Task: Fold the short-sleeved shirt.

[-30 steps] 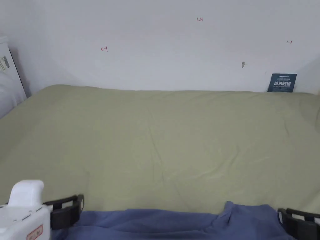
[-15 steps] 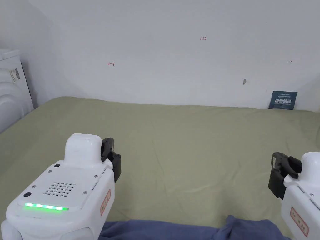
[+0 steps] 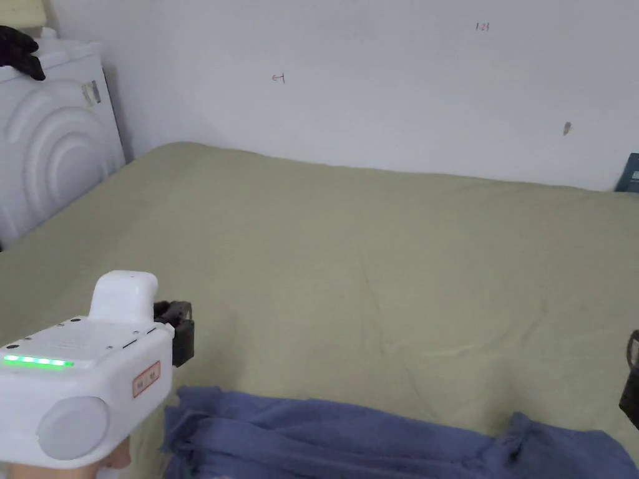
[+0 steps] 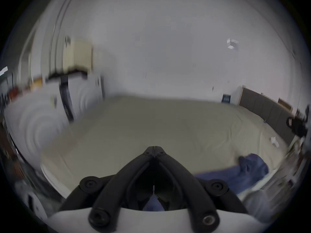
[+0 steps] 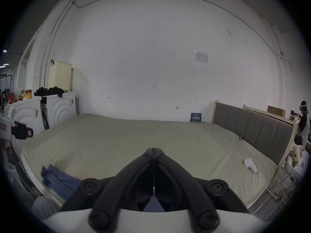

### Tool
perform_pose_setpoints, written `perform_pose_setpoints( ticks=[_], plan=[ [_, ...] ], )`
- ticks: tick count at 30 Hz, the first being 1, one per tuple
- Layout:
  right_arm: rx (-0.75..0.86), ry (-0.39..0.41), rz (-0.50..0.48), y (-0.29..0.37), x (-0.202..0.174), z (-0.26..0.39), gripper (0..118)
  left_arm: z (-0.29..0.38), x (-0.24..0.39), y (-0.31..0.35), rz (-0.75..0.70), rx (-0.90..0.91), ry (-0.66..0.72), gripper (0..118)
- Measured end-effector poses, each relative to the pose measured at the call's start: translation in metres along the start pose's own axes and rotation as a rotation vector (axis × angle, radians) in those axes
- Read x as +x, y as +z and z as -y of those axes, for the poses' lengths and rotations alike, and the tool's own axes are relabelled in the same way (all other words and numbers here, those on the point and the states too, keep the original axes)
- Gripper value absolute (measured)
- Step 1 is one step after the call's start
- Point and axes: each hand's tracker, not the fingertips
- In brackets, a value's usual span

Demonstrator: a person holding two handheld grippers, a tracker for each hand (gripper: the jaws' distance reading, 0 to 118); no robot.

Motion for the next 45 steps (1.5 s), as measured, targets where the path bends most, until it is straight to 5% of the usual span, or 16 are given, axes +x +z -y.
perform_pose_setpoints(
  ticks=[2, 10, 12, 14, 15, 30, 31, 32, 33, 34, 45],
  plan=[
    [-0.05, -0.006, -0.006, 0.0, -0.004, 0.013, 2, 0.019, -0.046, -0.03, 0.098, -0.173, 0.192, 0],
    [-0.204, -0.009, -0.009, -0.005, -0.021, 0.046, 2, 0.054, -0.116, -0.11, 0.319, -0.546, 0.454, 2],
    [-0.222, 0.016, 0.0, -0.006, -0.024, 0.051, 2, 0.058, -0.126, -0.124, 0.376, -0.558, 0.501, 39],
    [-0.235, 0.038, 0.002, -0.007, -0.026, 0.053, 2, 0.061, -0.132, -0.138, 0.45, -0.592, 0.545, 113],
    [-0.244, 0.038, 0.0, -0.007, -0.026, 0.052, 2, 0.063, -0.13, -0.139, 0.475, -0.6, 0.552, 118],
    [-0.272, 0.002, 0.018, -0.006, -0.02, 0.053, 2, 0.085, -0.082, -0.167, 0.748, -0.704, 0.595, 113],
    [-0.274, -0.001, 0.014, -0.005, -0.018, 0.053, 2, 0.084, -0.089, -0.168, 0.731, -0.708, 0.585, 105],
    [-0.274, -0.003, 0.012, -0.004, -0.017, 0.054, 2, 0.083, -0.089, -0.167, 0.711, -0.711, 0.581, 71],
    [-0.274, -0.006, 0.009, -0.003, -0.016, 0.055, 2, 0.084, -0.091, -0.167, 0.673, -0.72, 0.591, 22],
    [-0.274, -0.011, 0.005, -0.002, -0.015, 0.055, 2, 0.088, -0.087, -0.17, 0.619, -0.743, 0.579, 10],
    [-0.245, -0.05, 0.006, 0.01, 0.006, 0.049, 2, 0.064, -0.117, -0.151, 0.58, -0.664, 0.586, 9]
  ],
)
